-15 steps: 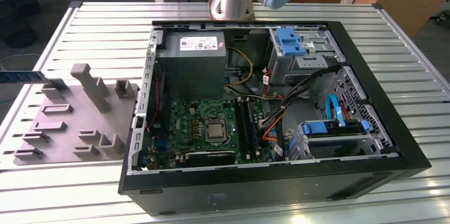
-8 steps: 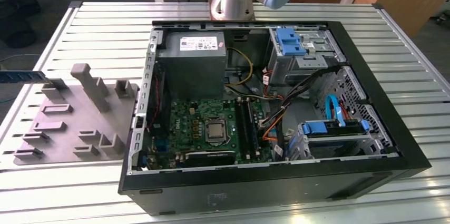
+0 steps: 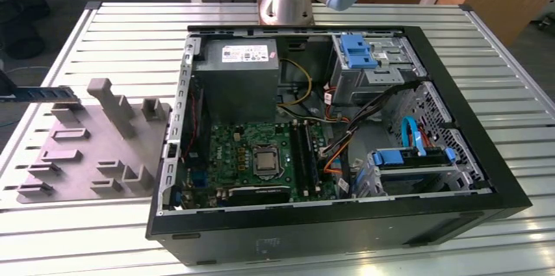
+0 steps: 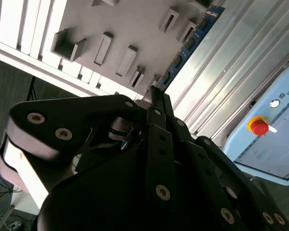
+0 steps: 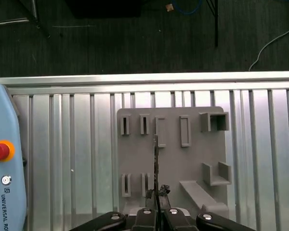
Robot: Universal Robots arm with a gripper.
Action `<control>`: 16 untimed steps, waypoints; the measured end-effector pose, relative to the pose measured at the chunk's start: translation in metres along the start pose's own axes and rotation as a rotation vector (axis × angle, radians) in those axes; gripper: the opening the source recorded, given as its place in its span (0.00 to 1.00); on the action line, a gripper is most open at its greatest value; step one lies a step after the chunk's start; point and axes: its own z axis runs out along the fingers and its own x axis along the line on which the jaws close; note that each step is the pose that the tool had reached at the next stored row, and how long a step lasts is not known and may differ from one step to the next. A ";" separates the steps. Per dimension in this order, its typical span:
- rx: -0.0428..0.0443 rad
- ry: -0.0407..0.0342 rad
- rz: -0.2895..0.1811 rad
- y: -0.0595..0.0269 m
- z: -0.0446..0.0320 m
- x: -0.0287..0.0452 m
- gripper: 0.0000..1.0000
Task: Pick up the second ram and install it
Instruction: 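Pick up the second ram and move it above second insertion slot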
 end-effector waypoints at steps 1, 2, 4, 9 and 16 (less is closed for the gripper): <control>0.0000 -0.0001 0.000 -0.0036 -0.0001 -0.0002 0.13; -0.0001 0.0000 0.000 -0.0072 -0.0003 -0.0004 0.13; -0.0003 0.0000 0.000 -0.0151 -0.0006 -0.0007 0.13; -0.0007 0.0000 0.000 -0.0353 -0.0016 -0.0017 0.13; -0.0012 -0.0001 0.000 -0.0642 -0.0028 -0.0031 0.13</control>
